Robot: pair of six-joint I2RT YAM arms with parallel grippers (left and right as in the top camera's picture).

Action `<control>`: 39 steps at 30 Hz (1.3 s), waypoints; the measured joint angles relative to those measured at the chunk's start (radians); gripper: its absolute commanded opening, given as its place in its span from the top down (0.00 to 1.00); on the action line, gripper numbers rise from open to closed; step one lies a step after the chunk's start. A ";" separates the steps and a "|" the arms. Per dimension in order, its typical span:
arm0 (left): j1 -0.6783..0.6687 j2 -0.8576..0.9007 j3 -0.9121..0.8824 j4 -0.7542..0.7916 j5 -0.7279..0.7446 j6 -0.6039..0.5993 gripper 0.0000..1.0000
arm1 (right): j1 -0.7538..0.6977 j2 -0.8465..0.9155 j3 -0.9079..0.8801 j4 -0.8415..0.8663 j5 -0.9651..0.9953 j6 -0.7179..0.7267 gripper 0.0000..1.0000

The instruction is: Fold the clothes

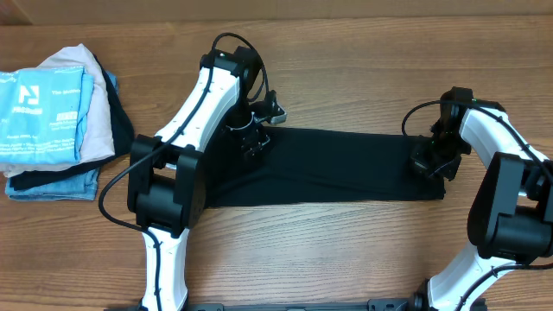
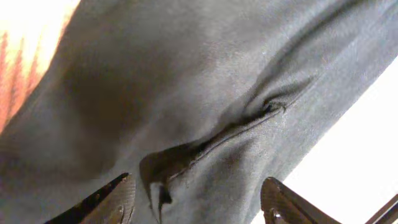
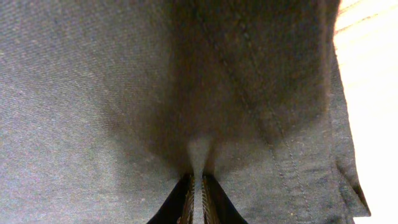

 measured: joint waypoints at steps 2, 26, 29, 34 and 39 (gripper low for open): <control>0.000 0.000 -0.055 0.028 0.000 0.050 0.55 | 0.000 0.000 0.000 0.002 0.000 0.000 0.90; -0.168 0.000 -0.076 0.050 0.006 0.099 0.96 | 0.000 0.000 0.000 0.005 0.000 0.000 0.87; -0.180 0.000 -0.076 0.064 -0.002 0.099 0.96 | 0.000 0.000 0.000 0.005 0.000 0.000 0.87; -0.180 0.000 -0.076 0.081 -0.009 0.105 0.25 | 0.000 0.000 0.000 0.004 0.000 0.000 0.86; -0.166 0.000 0.025 0.030 -0.047 -0.032 0.09 | 0.000 0.000 0.000 0.002 -0.007 0.000 0.77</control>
